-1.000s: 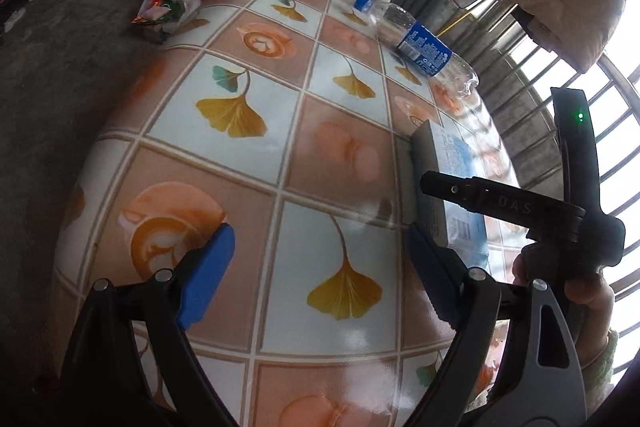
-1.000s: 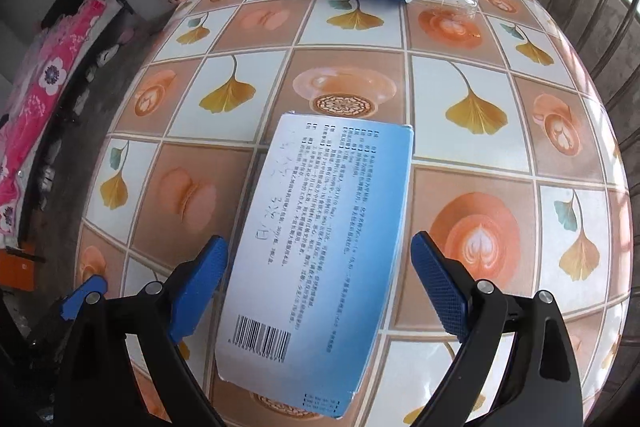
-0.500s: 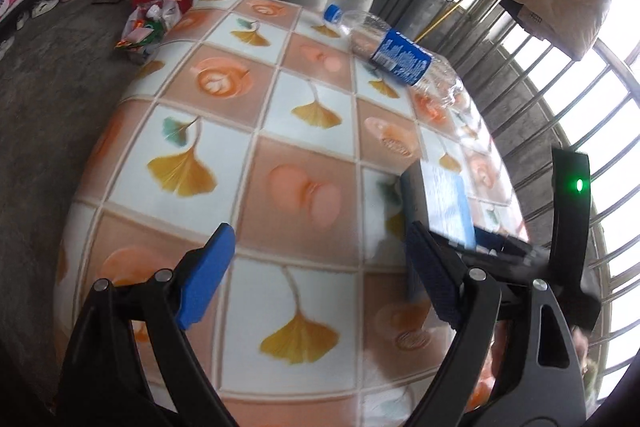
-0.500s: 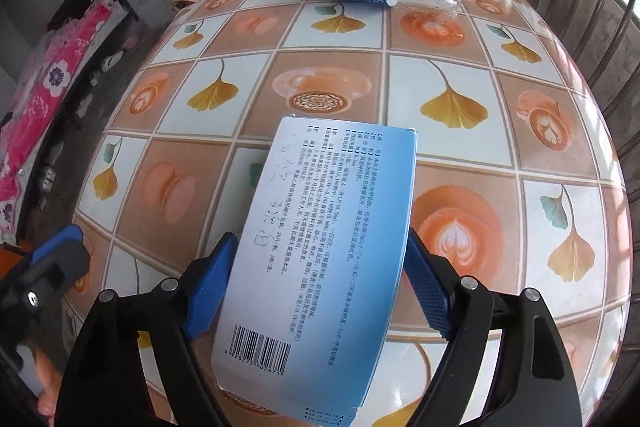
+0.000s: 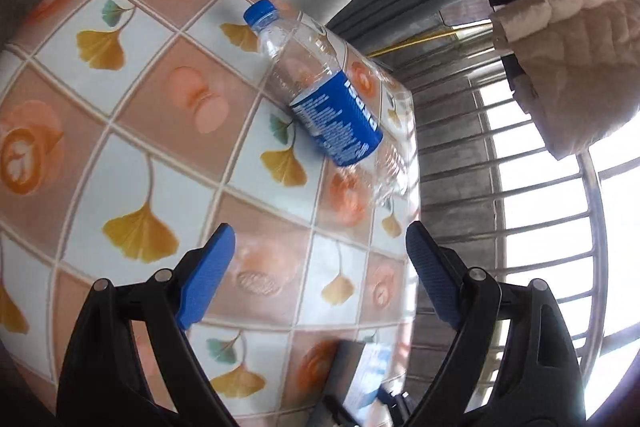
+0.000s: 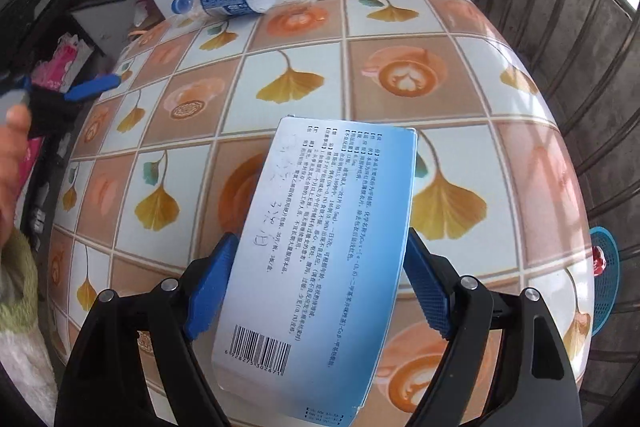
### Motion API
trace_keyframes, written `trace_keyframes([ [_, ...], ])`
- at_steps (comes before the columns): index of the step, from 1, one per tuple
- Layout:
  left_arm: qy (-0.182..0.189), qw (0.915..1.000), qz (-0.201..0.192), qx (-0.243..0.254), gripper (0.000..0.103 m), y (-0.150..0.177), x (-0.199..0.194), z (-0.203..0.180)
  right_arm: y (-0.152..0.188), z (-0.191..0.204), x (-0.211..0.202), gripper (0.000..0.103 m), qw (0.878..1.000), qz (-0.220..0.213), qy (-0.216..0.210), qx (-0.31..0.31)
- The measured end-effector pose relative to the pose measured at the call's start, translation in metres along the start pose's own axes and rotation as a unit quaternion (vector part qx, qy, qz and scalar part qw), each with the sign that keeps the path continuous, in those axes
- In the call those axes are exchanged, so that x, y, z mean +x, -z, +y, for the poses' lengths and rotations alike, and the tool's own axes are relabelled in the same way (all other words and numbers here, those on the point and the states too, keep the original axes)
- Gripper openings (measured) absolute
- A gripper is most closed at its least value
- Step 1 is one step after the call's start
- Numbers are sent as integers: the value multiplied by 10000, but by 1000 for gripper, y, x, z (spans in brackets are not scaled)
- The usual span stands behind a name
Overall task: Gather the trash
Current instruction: 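Grasp the Pepsi bottle with the left tool while the right tool holds the box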
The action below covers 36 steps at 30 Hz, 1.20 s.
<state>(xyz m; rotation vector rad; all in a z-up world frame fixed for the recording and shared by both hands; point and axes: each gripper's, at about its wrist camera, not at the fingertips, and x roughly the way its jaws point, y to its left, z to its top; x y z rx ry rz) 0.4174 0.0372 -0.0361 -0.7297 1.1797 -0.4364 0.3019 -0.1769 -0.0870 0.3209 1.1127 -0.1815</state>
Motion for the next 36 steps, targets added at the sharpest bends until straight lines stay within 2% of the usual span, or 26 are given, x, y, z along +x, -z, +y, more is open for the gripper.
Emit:
trace_keyframes([
  [3,118,9969,37,-783,83,-26,28,-1,2,-10,-4,79,9997,-34,-159,160],
  [6,-45,9914,-91,-1306,83,-43,50,-3,2,-17,-5,79,9992,-74,-272,276],
  [12,-648,9889,-222,-1321,83,-58,93,-22,0,-25,-6,79,9981,-133,-433,419],
  [15,-850,9855,-508,-1377,83,-59,104,-26,1,-26,-6,79,9978,-152,-488,431],
  [19,-1368,9819,-841,-1000,82,-64,116,-37,1,-26,-6,79,9981,-184,-469,360],
  [23,-1892,9761,-1017,-316,81,-63,123,-52,2,-33,-9,79,9973,-220,-535,442],
  [28,-2466,9597,-1106,768,73,-57,130,-73,2,-46,-12,79,9966,-272,-546,546],
  [30,-2565,9532,-1067,1193,68,-53,132,-79,2,-50,-13,79,9963,-289,-556,582],
  [33,-2626,9436,-903,1804,66,-44,133,-86,3,-54,-14,79,9960,-313,-569,621],
  [36,-2526,9383,-644,2271,66,-32,125,-83,3,-56,-15,79,9957,-321,-578,643],
])
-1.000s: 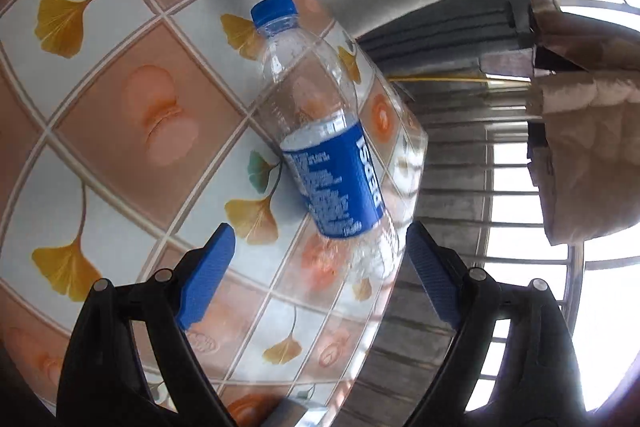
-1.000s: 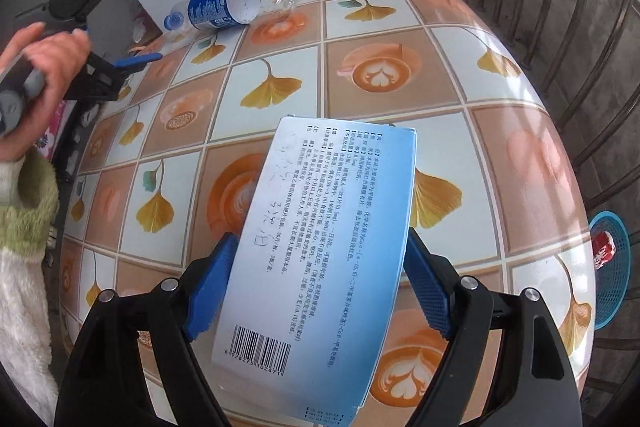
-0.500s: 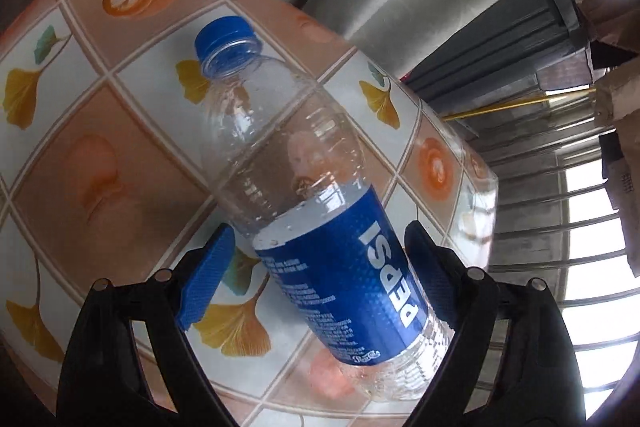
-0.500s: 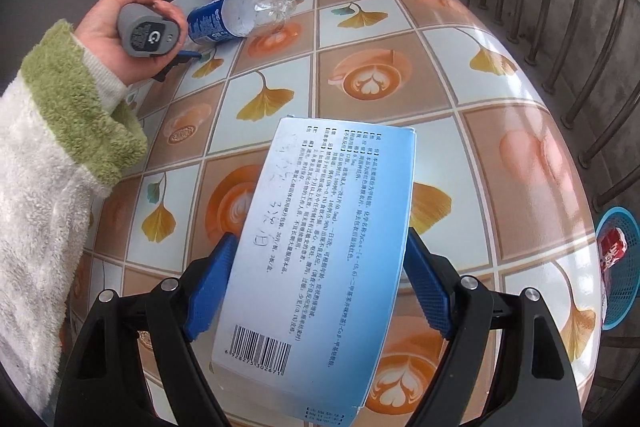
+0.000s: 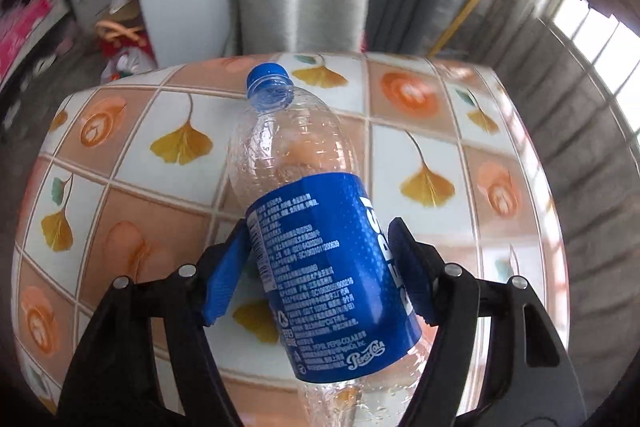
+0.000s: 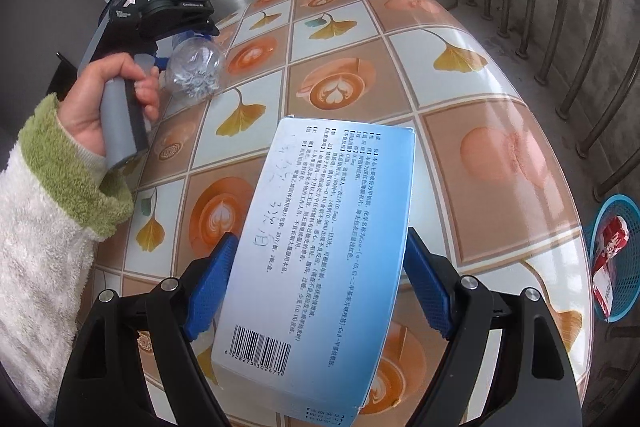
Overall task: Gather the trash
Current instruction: 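Grasp the Pepsi bottle with the left tool while the right tool holds the box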
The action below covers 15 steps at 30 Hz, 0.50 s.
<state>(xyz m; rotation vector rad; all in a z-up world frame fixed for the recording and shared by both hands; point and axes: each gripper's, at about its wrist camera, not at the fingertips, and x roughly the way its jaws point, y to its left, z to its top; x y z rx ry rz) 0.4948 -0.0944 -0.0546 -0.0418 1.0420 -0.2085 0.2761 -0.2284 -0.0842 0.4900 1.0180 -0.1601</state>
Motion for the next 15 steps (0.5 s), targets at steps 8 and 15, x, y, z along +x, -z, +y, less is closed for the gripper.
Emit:
trace_keyframes([
  [8,679,9910,365,1096,66,67,-44,10,5,-5,-5,79,10000,-12,6,41],
  [15,1294,9826,717,1125,65,149,-96,45,14,-6,-12,79,10000,37,40,-14],
])
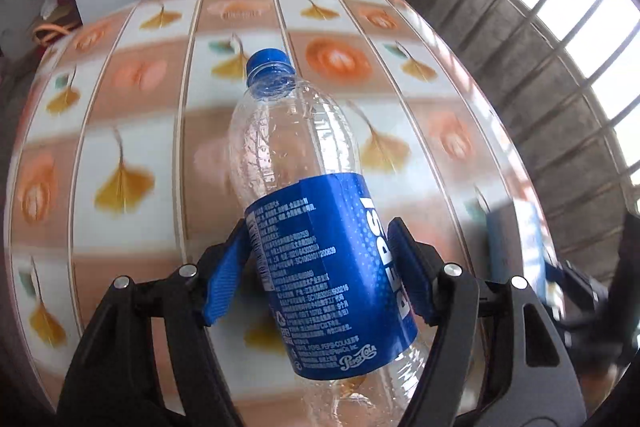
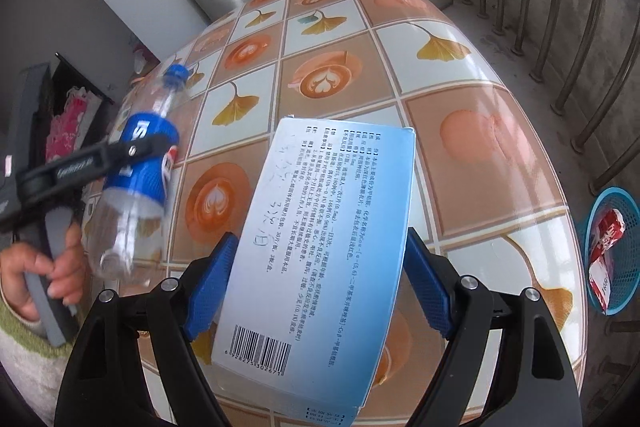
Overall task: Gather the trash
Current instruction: 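Grasp the Pepsi bottle with the left tool while the right tool holds the box, then lift the Pepsi bottle with the left tool while the right tool holds the box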
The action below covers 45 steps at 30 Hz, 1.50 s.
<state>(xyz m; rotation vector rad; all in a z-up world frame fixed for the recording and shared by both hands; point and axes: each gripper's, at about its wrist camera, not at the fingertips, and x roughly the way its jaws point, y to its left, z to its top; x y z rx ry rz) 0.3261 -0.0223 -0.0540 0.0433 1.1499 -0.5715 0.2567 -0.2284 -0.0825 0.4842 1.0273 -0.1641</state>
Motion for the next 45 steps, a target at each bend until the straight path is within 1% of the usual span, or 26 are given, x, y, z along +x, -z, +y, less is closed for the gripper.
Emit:
trace_keyframes([
  [5,275,9987,128,-410,65,66,-26,6,8,2,-2,79,10000,40,24,-65],
  [8,282,9974,191,-635,65,95,-36,5,13,3,-4,79,9999,25,66,-132],
  [10,177,9975,178,-668,74,106,-37,6,15,4,-4,79,9999,21,85,-136],
  [11,81,9975,147,-686,82,109,-38,8,15,4,-4,79,9999,23,83,-110],
  [13,40,9973,-1,-729,86,112,-39,13,15,4,-5,79,9999,33,74,-69],
  [14,45,9975,-41,-698,89,111,-38,15,16,4,-5,79,10000,37,71,-60],
  [17,-140,9987,48,-480,94,106,-32,10,18,4,-6,79,10000,41,71,-43],
  [20,-233,9994,-3,-243,94,105,-29,4,19,4,-7,79,10000,30,67,-39],
  [23,-239,9992,-131,-284,94,106,-30,5,20,4,-7,79,10000,33,54,-40],
  [34,71,9986,-474,-240,94,113,-33,12,21,3,-7,80,10000,27,17,-24],
  [40,398,9971,-472,-445,94,111,-36,21,20,3,-7,80,10000,18,12,-45],
  [45,567,9962,-501,-424,94,113,-37,24,20,3,-7,80,10000,18,-1,-43],
])
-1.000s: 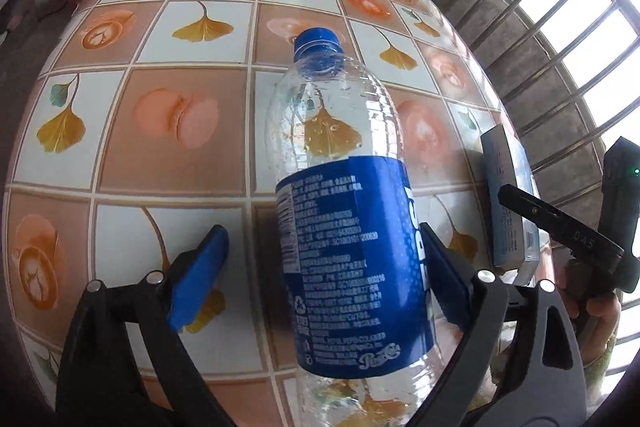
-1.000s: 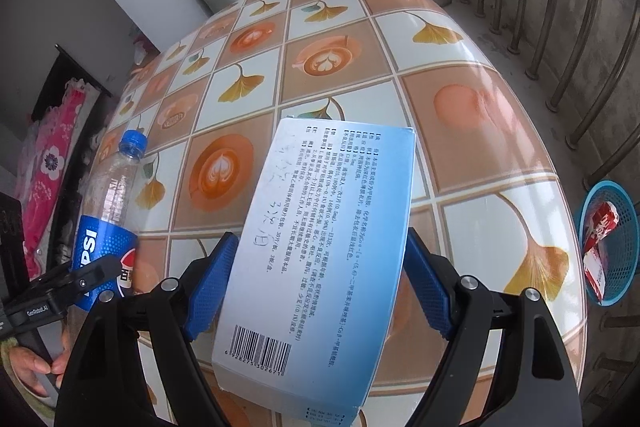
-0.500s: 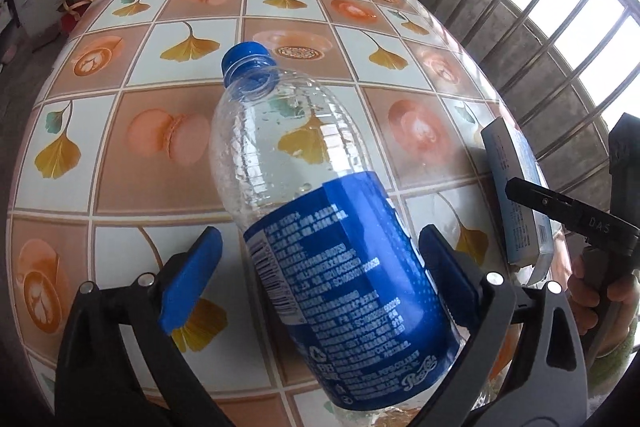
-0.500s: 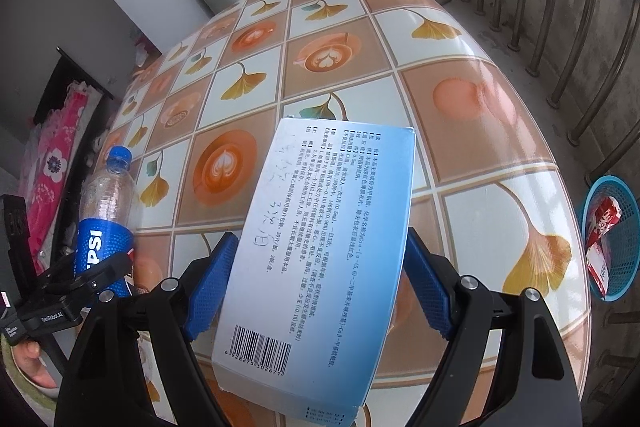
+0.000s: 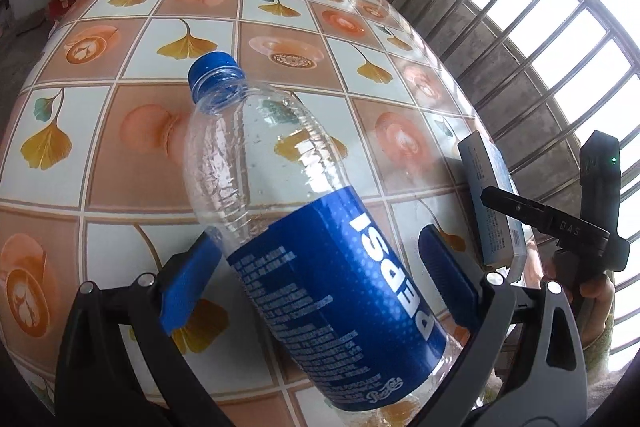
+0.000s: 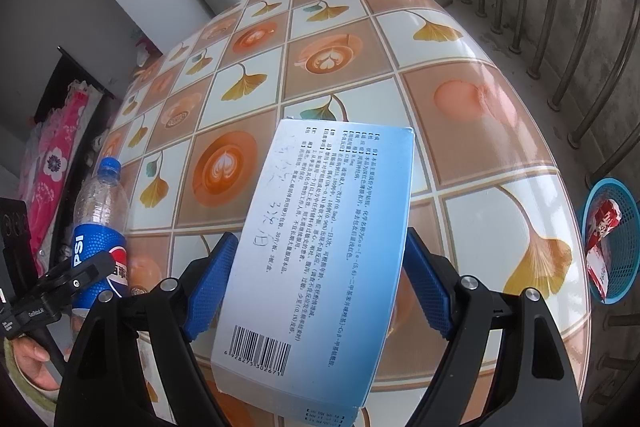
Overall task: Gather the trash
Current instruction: 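Lift the Pepsi bottle with the left tool while the right tool holds the box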
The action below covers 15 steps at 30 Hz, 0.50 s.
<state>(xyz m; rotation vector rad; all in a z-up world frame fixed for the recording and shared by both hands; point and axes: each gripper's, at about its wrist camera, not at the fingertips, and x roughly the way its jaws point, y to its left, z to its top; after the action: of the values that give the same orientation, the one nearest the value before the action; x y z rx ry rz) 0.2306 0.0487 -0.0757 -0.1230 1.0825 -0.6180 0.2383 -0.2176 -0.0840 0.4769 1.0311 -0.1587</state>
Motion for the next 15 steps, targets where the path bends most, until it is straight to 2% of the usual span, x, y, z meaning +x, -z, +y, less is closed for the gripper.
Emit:
trace_keyframes([
  [3,-14,10000,4,-56,94,1,-1,0,0,-1,0,80,10000,-3,-27,28],
  [6,-204,9993,101,-307,94,-3,-3,3,0,-1,0,80,10000,-5,-18,17],
  [8,-223,9991,-50,-369,94,-5,-11,5,0,-1,0,80,10000,-22,-19,-6],
  [11,-295,9991,-259,-155,94,-12,-22,-4,0,-2,-1,80,10000,-25,-20,-25],
  [15,-477,9984,-285,93,94,-24,-23,-16,0,-1,0,80,10000,-31,-9,-31],
])
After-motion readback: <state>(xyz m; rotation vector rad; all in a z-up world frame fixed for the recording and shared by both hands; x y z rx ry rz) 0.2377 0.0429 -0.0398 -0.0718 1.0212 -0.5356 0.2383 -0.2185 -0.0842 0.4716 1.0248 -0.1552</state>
